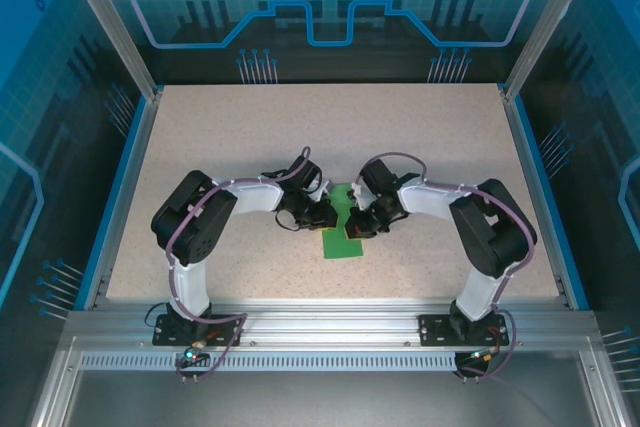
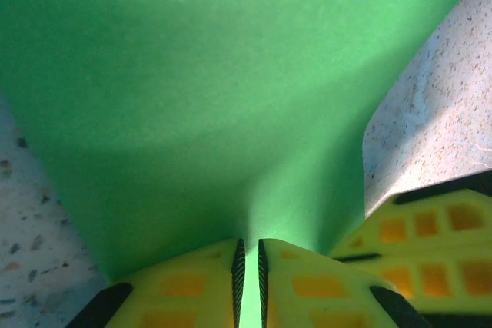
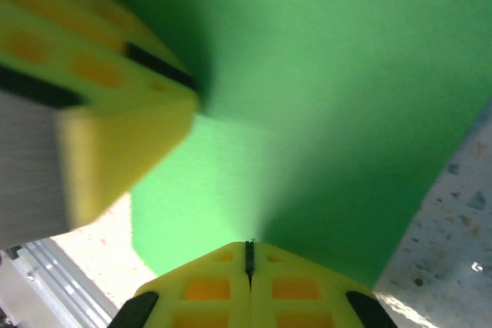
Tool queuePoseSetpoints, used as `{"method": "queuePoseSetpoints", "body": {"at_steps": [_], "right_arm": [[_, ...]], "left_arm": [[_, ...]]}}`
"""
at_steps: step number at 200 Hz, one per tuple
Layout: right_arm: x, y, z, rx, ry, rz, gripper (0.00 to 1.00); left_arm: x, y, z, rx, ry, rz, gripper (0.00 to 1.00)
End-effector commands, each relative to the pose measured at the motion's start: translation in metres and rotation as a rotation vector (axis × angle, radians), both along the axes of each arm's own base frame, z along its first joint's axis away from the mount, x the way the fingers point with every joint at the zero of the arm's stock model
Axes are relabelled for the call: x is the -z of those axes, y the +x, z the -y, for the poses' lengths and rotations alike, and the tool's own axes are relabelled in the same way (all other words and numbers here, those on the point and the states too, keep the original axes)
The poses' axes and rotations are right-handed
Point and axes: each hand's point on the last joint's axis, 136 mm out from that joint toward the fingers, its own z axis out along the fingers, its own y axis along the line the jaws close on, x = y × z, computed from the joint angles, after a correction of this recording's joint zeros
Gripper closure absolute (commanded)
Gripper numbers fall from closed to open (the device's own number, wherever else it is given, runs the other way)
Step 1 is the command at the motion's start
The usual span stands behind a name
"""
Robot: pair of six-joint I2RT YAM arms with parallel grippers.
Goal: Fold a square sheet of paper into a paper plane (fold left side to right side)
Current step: Hold the square sheet of paper at the center of the table, then first fold the square sheet of paper in half at the center of the table.
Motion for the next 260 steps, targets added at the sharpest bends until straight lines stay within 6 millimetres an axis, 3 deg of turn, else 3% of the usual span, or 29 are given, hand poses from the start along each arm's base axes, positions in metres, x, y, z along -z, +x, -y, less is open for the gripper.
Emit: {"method": "queuePoseSetpoints", "body": {"at_steps": [1, 54, 100, 214, 260], "right_arm": [[0.014, -0.012, 0.011, -0.009, -0.089, -0.072, 0.98], [0.033, -0.021, 0.029, 0.006, -0.198, -0.124, 0.99], [0.038, -0.02, 0.035, 0.02, -0.233, -0.121, 1.0], [0.043, -0.023, 0.045, 0.001, -0.298, -0.131, 1.0], [0.045, -0.025, 0.048, -0.003, -0.311, -0.138, 1.0]], "left_arm": [[-0.004, -0.004, -0.004, -0.021, 0.035, -0.013, 0.83], [-0.023, 0.018, 0.002, -0.034, 0.001, 0.043, 0.82], [-0.01, 0.029, -0.002, -0.042, 0.024, 0.05, 0.84], [0.023, 0.028, -0.017, -0.058, 0.064, 0.083, 0.87], [0.026, 0.036, -0.023, -0.089, 0.061, 0.14, 0.87]]}}
